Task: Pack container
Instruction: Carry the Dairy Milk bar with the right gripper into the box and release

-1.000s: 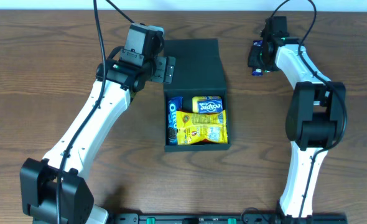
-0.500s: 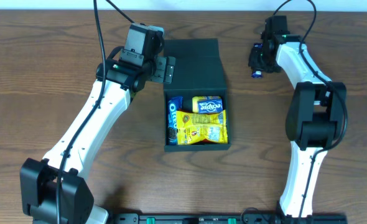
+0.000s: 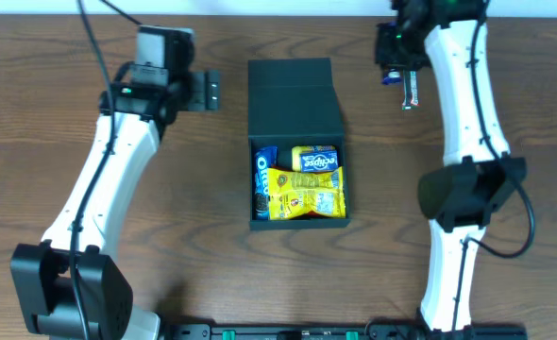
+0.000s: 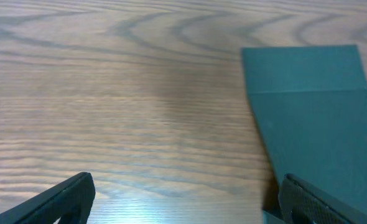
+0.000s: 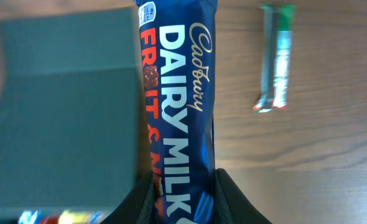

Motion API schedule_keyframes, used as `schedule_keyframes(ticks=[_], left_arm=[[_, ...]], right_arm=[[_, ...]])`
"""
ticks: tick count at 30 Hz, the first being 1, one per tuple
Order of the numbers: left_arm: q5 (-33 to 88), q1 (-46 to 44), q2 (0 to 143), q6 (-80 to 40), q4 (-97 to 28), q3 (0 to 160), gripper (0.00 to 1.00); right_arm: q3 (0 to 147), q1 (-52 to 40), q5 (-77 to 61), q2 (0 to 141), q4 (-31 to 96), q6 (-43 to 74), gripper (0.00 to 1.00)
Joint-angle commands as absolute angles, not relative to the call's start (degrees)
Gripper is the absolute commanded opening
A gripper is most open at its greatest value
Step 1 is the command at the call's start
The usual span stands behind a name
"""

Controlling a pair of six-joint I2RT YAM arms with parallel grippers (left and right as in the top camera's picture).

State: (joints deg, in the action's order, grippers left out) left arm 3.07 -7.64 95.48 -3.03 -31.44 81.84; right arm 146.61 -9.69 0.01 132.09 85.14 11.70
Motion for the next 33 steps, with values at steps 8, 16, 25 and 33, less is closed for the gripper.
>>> schedule_keyframes(ticks=[8, 16, 25, 33], left_arm=[[4.5, -6.0, 95.4, -3.4, -31.4, 81.6, 0.95], [4.3, -5.5, 95.4, -2.7, -30.1, 81.6, 0.95], [4.3, -2.9, 95.4, -2.8, -30.1, 81.6, 0.95], [4.3, -2.9, 95.4, -2.8, -30.1, 81.6, 0.96]], right_arm=[[119.3, -19.2, -1.1, 109.7, 78.6, 15.3, 0.02], [97.3, -31.5, -1.6, 104.5, 66.9, 30.3, 0.01], [92.5, -40.7, -1.6, 105.9, 55.5, 37.0, 0.02], [92.1, -45.1, -1.5, 107.5, 55.5, 41.8, 0.02]])
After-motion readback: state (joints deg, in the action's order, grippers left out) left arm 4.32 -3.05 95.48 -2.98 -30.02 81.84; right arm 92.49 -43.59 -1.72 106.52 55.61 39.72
